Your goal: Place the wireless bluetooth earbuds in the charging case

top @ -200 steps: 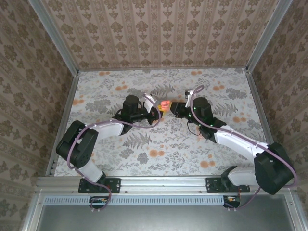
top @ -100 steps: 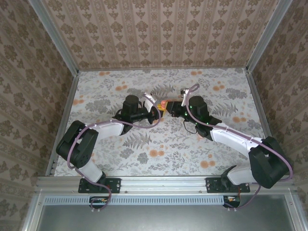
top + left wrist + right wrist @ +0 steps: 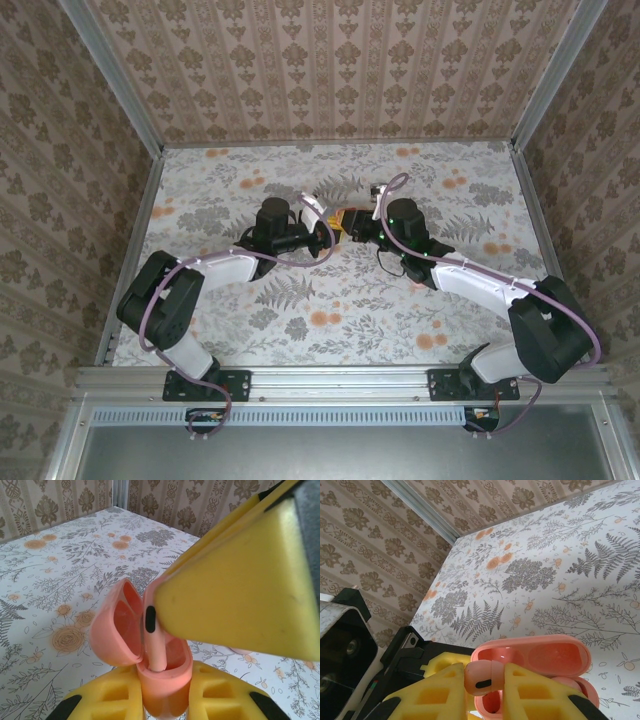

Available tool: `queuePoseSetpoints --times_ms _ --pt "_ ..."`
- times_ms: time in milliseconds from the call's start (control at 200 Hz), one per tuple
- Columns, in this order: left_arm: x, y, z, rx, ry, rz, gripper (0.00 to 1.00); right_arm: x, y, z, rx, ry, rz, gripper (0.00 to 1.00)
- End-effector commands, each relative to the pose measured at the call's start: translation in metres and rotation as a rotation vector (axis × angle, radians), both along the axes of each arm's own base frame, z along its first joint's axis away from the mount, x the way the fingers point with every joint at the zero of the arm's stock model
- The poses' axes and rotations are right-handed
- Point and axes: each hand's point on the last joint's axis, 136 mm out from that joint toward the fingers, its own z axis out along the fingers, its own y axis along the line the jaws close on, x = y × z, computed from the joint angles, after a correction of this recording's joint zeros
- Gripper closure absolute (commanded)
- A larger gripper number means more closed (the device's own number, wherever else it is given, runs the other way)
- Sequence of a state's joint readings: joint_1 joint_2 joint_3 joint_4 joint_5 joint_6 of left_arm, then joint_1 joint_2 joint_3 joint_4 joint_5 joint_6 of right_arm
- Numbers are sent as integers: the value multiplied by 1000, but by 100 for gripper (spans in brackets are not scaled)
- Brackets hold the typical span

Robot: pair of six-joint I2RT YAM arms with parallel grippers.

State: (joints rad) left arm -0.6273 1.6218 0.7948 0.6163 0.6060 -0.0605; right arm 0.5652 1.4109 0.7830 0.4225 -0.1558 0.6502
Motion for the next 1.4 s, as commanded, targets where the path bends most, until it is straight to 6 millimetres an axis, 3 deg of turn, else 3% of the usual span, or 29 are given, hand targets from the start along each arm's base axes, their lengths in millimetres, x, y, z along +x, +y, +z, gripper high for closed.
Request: queuePoseSetpoints --times_ms 0,80,110,230,575,960,1395 --pt "2 -3 42 -74 -74 2 85 -3 0 0 -24 -7 -6 81" --pt "2 -3 43 -76 -75 4 85 -3 -3 -5 -40 1 -17 81" --pt "2 -3 43 -77 -74 4 84 -5 -6 7 -28 -25 -19 81" --pt "3 -3 46 -84 -80 5 84 -7 -4 6 -28 -20 -10 81" --pt "5 -1 58 -101 -111 15 84 -16 0 -13 -53 35 35 79" --pt "5 0 62 -105 -120 12 84 -14 -3 -18 -91 55 18 68" --pt "3 0 67 -112 -128 5 85 -11 -8 -10 -94 37 -17 58"
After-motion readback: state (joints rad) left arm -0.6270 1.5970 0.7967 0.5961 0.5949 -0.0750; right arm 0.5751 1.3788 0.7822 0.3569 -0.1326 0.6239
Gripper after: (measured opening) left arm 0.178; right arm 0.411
